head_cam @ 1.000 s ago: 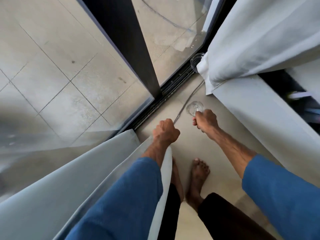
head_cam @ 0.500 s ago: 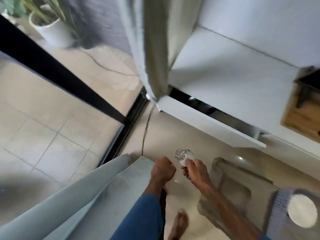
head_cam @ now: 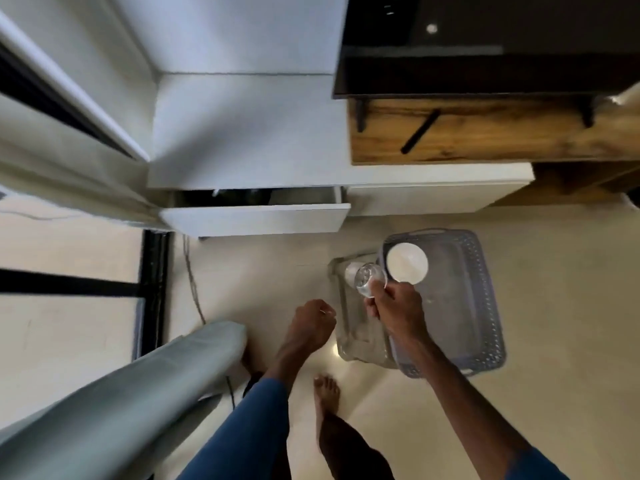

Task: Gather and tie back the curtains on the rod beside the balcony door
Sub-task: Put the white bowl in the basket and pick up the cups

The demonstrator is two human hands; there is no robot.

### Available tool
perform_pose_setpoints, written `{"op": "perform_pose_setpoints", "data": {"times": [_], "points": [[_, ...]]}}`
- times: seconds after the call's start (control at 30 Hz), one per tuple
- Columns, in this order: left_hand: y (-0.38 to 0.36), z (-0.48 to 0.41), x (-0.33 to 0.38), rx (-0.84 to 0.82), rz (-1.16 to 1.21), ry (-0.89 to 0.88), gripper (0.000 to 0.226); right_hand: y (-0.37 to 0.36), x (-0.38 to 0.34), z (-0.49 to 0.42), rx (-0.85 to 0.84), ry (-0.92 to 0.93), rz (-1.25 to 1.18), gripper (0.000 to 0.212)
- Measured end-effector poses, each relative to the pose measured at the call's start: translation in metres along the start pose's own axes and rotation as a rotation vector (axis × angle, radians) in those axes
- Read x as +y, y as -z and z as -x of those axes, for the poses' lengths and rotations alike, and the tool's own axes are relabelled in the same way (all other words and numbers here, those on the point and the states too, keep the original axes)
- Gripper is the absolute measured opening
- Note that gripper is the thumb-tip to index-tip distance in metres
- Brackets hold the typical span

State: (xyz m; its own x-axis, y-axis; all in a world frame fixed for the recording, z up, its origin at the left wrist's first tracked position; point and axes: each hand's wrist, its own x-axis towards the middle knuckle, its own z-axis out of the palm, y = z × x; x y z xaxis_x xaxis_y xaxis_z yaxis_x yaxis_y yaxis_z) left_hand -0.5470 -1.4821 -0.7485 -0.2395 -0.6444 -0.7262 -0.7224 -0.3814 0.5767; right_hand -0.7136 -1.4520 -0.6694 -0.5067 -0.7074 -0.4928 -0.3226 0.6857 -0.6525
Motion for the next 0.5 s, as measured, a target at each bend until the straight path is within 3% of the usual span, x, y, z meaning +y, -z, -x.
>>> {"op": "perform_pose_setpoints", "data": {"times": [0.23, 0.5], "points": [[-0.049, 0.015, 0.067, -0.024, -0.189, -0.167, 0.023, 0.092, 0.063, -0.014, 0.358, -0.226, -0.145, 0.052], [-0.064, -0.019, 0.085, -0.011, -0.236, -0.248, 0.018, 0.085, 0.101, -0.107, 0.335, -0.457, -0.286, 0.042]]}}
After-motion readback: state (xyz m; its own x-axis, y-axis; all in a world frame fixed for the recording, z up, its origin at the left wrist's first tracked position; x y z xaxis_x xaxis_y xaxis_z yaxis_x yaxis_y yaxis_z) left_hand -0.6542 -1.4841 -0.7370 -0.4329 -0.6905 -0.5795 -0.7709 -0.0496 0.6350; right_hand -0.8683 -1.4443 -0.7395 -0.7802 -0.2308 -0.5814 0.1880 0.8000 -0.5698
